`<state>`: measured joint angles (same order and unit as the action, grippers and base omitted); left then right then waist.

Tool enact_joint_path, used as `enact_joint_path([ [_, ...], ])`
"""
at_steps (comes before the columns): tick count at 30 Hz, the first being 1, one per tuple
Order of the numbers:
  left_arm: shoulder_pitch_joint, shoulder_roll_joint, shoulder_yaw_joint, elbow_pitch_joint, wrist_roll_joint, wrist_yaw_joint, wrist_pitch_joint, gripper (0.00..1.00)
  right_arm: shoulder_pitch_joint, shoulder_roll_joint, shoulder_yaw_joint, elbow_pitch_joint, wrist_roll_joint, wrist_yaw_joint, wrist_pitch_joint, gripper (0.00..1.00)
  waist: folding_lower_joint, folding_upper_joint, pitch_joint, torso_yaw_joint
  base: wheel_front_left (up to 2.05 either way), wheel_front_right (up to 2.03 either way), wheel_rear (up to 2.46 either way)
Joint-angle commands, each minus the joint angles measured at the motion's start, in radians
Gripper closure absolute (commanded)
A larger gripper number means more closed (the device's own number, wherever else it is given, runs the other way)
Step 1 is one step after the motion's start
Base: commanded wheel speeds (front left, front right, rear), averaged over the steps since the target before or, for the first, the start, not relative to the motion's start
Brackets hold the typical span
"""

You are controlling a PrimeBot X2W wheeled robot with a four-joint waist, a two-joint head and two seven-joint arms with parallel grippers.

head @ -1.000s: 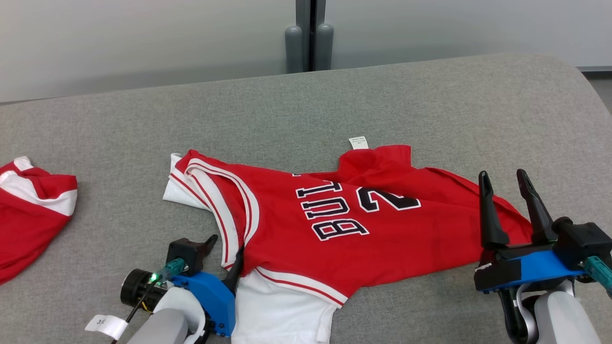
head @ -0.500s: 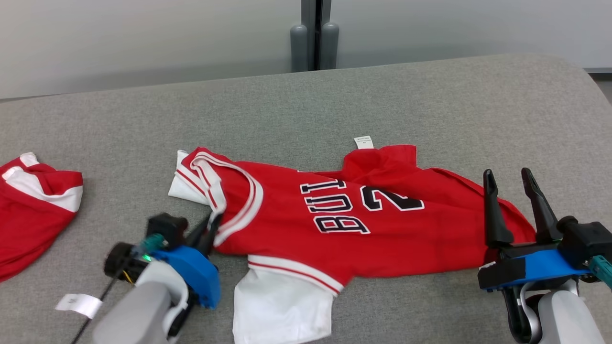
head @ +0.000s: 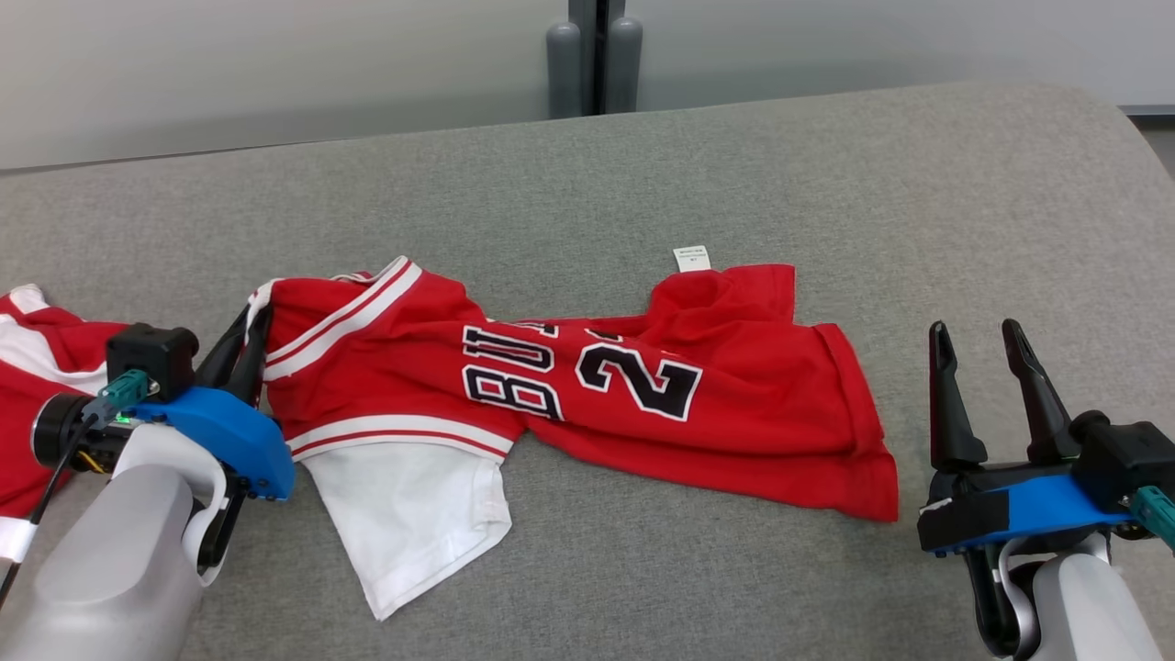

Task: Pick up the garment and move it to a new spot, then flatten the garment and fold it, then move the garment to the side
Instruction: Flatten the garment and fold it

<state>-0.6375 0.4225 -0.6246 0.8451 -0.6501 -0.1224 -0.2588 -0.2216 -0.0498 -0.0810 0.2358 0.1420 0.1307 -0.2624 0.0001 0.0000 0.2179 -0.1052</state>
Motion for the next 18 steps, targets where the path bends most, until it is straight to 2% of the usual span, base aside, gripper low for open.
enact_joint_path([
  [1, -0.003, 0.003, 0.007, 0.008, 0.001, 0.009, -0.006, 0.87, -0.009, -0.001, -0.002, 0.002, 0.001, 0.0, -0.004, 0.0, -0.0001, 0.0, 0.0, -0.006, 0.0, 0.0, 0.0],
  [2, 0.0, 0.002, 0.012, 0.007, 0.001, 0.011, -0.007, 0.51, -0.008, -0.001, -0.003, 0.004, 0.002, 0.0, -0.004, 0.0, -0.0001, 0.0, 0.0, -0.008, 0.0, 0.0, 0.0],
  [3, 0.007, -0.001, 0.016, 0.005, 0.005, 0.012, -0.007, 0.0, -0.009, -0.001, -0.005, 0.007, 0.002, 0.0, -0.004, 0.0, -0.0001, 0.0, -0.001, -0.01, 0.0, 0.0, 0.0],
  [7, 0.05, -0.01, 0.069, -0.08, 0.03, 0.031, -0.007, 0.0, 0.0, -0.001, -0.009, 0.015, 0.0, 0.0, -0.004, 0.0, -0.0001, 0.0, -0.016, -0.011, 0.0, 0.0, 0.0],
  [13, 0.197, -0.037, 0.22, -0.296, 0.114, 0.085, -0.006, 0.0, 0.017, -0.001, -0.01, 0.015, -0.007, 0.0, -0.004, 0.0, -0.0001, 0.0, -0.055, 0.005, 0.0, 0.0, 0.0],
  [17, 0.283, -0.059, 0.296, -0.4, 0.169, 0.098, -0.006, 0.0, 0.027, -0.001, -0.008, 0.016, -0.01, 0.0, -0.004, 0.0, -0.0001, 0.0, -0.076, 0.02, 0.0, 0.0, 0.0],
  [18, 0.337, -0.08, 0.342, -0.467, 0.209, 0.104, -0.006, 0.0, 0.033, -0.001, -0.007, 0.017, -0.012, 0.0, -0.004, 0.0, -0.0001, 0.0, -0.087, 0.032, 0.0, 0.0, 0.0],
])
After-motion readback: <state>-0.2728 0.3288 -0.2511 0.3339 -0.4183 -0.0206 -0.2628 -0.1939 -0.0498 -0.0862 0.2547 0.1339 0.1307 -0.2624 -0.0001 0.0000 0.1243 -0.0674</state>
